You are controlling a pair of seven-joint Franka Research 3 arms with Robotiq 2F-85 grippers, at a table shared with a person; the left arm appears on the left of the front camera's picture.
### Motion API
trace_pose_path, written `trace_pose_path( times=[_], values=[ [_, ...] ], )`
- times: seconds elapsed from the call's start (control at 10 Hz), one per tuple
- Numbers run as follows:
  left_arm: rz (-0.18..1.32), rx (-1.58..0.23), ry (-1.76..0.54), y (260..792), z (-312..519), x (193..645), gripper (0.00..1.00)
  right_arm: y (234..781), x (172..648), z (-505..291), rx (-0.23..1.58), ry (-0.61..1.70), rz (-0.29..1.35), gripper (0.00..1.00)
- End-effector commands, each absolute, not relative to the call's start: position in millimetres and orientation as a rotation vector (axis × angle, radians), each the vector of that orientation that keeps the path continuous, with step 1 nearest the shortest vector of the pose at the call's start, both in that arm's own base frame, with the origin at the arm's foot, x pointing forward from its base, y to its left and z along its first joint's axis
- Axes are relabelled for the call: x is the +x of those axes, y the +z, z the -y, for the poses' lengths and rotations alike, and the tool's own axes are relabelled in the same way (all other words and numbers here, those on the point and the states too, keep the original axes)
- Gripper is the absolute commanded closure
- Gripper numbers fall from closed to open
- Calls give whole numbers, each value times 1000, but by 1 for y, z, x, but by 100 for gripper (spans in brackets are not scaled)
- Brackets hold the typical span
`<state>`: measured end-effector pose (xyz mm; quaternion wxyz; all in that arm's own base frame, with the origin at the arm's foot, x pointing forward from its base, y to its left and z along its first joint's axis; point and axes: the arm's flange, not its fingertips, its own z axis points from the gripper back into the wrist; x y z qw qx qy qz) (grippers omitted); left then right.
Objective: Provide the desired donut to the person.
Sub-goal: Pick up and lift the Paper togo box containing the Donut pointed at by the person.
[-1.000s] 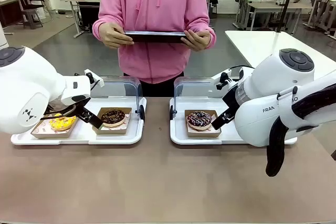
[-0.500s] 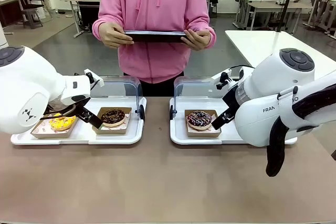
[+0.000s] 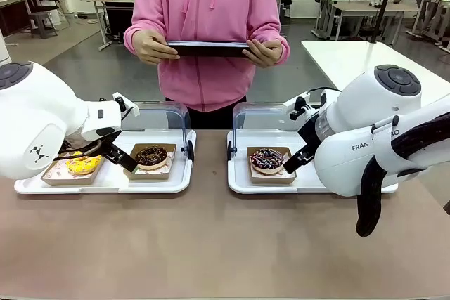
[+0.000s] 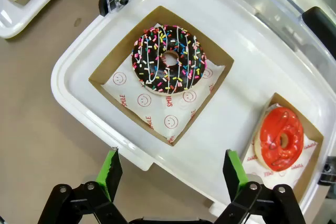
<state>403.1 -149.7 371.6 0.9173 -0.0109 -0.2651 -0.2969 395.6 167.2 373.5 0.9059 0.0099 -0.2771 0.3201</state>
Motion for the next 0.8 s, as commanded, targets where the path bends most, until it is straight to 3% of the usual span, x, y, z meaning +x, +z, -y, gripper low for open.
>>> trace_pose_path(
  times=[0.0, 0.5, 0.7],
  values=[
    [546, -22, -611, 372, 150, 403, 0, 374, 396, -167, 21, 661, 572, 0],
    [555, -10, -649, 386, 139, 397, 0, 374, 396, -167, 20, 661, 572, 0],
    [587, -76, -697, 422, 96, 367, 0, 424, 357, -114, 130, 794, 577, 0]
  ],
)
